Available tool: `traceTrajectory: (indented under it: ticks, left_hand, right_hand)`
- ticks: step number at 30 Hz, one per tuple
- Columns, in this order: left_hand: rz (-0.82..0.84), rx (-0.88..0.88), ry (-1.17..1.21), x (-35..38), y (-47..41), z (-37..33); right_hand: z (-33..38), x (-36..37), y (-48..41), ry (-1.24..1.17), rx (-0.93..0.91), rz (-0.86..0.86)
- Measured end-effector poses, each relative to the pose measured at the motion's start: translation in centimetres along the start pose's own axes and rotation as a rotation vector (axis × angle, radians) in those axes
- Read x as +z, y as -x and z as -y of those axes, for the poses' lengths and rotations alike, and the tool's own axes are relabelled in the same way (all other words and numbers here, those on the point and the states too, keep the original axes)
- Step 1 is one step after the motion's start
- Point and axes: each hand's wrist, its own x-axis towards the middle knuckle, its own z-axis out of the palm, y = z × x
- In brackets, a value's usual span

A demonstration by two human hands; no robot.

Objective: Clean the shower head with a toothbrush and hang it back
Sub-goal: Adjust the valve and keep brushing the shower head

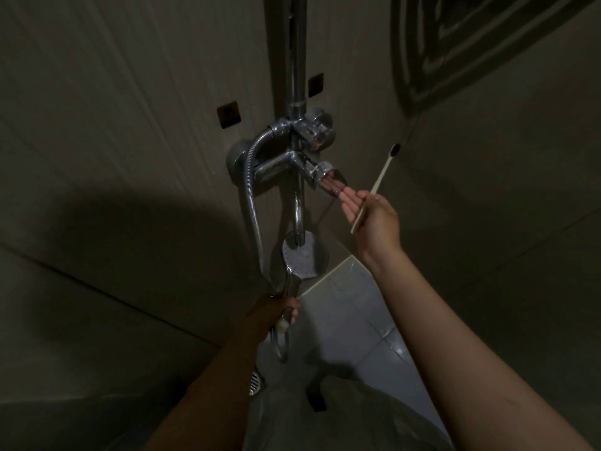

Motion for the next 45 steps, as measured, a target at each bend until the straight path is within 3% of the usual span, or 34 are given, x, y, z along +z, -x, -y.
traceTrajectory:
  ticks: [20, 35, 40, 45]
  left_hand:
    - [-0.023, -0.011, -0.087, 0.5, -0.2, -0.3]
    - [0.194, -0.08, -0.06, 1.0, 0.8, -0.2]
    - [0.213, -0.016, -0.16, 3.3, 1.0, -0.8]
    - [0.132, 0.196, -0.142, 6.3, 1.7, -2.1]
  right_hand:
    - [1.4, -0.3, -0.3, 0.036, 0.127, 0.039]
    - [-1.6, -5.5, 1.1, 0.197, 0.303, -0.093]
    - [-1.9, -9.0, 1.6, 0.403, 0.302, -0.23]
    - [-2.0, -12.2, 2.2, 0.41, 0.296, -0.322]
